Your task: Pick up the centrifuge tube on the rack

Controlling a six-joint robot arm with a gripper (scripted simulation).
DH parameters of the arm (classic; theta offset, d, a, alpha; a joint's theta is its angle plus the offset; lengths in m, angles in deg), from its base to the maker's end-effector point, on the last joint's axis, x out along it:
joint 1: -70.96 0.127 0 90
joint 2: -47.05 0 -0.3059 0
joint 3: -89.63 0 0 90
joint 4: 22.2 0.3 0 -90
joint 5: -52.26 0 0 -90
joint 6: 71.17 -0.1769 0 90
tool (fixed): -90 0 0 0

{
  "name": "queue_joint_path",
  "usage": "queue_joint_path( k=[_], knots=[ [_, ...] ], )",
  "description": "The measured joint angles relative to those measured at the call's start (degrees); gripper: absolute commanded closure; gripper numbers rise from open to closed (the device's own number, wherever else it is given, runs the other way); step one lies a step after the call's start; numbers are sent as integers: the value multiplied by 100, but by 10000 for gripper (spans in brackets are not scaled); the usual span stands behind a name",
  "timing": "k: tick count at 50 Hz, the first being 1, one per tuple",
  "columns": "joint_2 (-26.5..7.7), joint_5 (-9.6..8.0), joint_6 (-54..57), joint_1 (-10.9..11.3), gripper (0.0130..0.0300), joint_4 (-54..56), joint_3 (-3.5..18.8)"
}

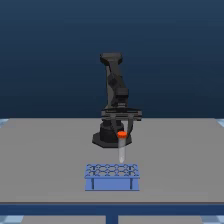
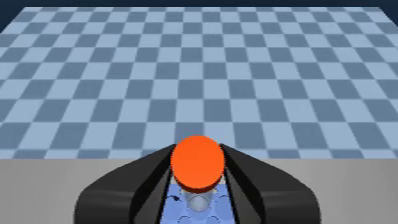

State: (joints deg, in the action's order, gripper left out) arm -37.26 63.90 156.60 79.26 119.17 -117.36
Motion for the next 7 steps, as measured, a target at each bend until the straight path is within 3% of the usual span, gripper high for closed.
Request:
queue_joint_path(
  k=[7],
  knots=[
    [0, 0, 0, 0, 300, 0, 0]
  ],
)
